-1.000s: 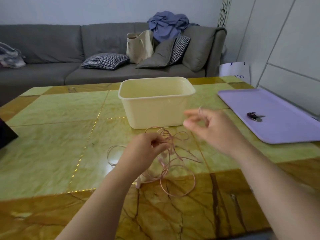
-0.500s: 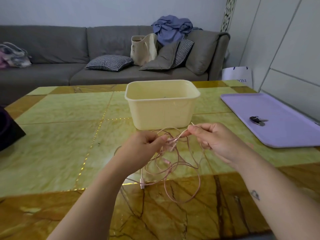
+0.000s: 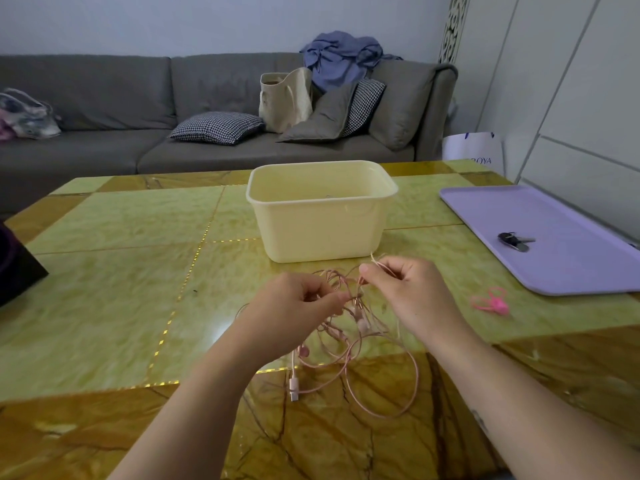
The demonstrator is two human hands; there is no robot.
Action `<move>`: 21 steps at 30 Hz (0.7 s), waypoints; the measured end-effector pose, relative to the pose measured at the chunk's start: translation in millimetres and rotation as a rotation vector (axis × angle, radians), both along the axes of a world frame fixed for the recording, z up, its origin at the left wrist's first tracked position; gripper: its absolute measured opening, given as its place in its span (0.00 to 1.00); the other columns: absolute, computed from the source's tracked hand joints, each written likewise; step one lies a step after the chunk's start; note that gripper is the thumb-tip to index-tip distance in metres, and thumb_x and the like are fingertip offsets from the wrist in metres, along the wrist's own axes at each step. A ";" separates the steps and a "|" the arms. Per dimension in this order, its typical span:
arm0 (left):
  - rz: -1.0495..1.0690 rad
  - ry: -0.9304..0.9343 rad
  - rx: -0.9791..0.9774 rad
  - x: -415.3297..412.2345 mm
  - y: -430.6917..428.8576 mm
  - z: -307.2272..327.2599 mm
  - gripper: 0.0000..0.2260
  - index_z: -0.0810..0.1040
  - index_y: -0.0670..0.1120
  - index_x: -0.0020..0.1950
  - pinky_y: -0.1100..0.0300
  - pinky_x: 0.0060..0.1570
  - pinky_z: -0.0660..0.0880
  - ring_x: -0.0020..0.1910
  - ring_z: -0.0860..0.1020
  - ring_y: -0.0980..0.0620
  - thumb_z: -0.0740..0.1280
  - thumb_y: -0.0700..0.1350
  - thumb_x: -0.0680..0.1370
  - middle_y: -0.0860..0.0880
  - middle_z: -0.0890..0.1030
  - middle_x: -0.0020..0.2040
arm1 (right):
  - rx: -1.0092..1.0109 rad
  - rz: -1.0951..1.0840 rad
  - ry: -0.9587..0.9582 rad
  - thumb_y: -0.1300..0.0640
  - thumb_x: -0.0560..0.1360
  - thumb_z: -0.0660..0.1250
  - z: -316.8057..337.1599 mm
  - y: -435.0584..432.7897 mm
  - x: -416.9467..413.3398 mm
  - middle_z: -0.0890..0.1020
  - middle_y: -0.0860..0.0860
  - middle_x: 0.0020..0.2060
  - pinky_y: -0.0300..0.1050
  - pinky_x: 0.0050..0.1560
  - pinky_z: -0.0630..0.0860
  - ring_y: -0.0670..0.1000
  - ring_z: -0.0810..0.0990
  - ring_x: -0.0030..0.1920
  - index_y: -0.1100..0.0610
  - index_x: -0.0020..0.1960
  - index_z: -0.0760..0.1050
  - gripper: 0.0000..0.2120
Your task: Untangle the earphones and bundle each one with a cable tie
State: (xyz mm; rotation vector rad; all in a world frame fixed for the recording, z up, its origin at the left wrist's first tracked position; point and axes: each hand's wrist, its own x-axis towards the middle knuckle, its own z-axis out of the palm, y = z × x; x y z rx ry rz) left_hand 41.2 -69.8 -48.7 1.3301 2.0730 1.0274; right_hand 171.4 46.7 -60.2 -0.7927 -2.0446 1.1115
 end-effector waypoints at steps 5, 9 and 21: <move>0.076 0.063 0.007 -4.5 1.4 -6.3 0.10 0.80 0.51 0.38 0.58 0.31 0.74 0.28 0.76 0.58 0.66 0.53 0.76 0.56 0.79 0.29 | -0.147 0.072 -0.020 0.49 0.76 0.66 -0.9 3.8 -0.2 0.74 0.44 0.24 0.31 0.30 0.65 0.39 0.69 0.25 0.58 0.38 0.81 0.14; 0.078 0.064 0.037 -1.6 1.8 -5.8 0.08 0.80 0.53 0.38 0.60 0.34 0.76 0.33 0.79 0.57 0.66 0.50 0.77 0.58 0.81 0.32 | -0.214 0.155 -0.092 0.48 0.76 0.65 -2.6 5.1 1.6 0.67 0.50 0.26 0.39 0.31 0.62 0.45 0.64 0.26 0.54 0.39 0.81 0.13; -0.126 -0.259 -0.012 6.6 -0.1 -2.6 0.12 0.77 0.48 0.40 0.63 0.29 0.67 0.29 0.67 0.55 0.60 0.49 0.80 0.56 0.77 0.28 | 0.130 0.157 -0.147 0.54 0.75 0.69 -5.0 4.5 2.5 0.77 0.41 0.27 0.35 0.30 0.65 0.43 0.69 0.26 0.45 0.39 0.79 0.07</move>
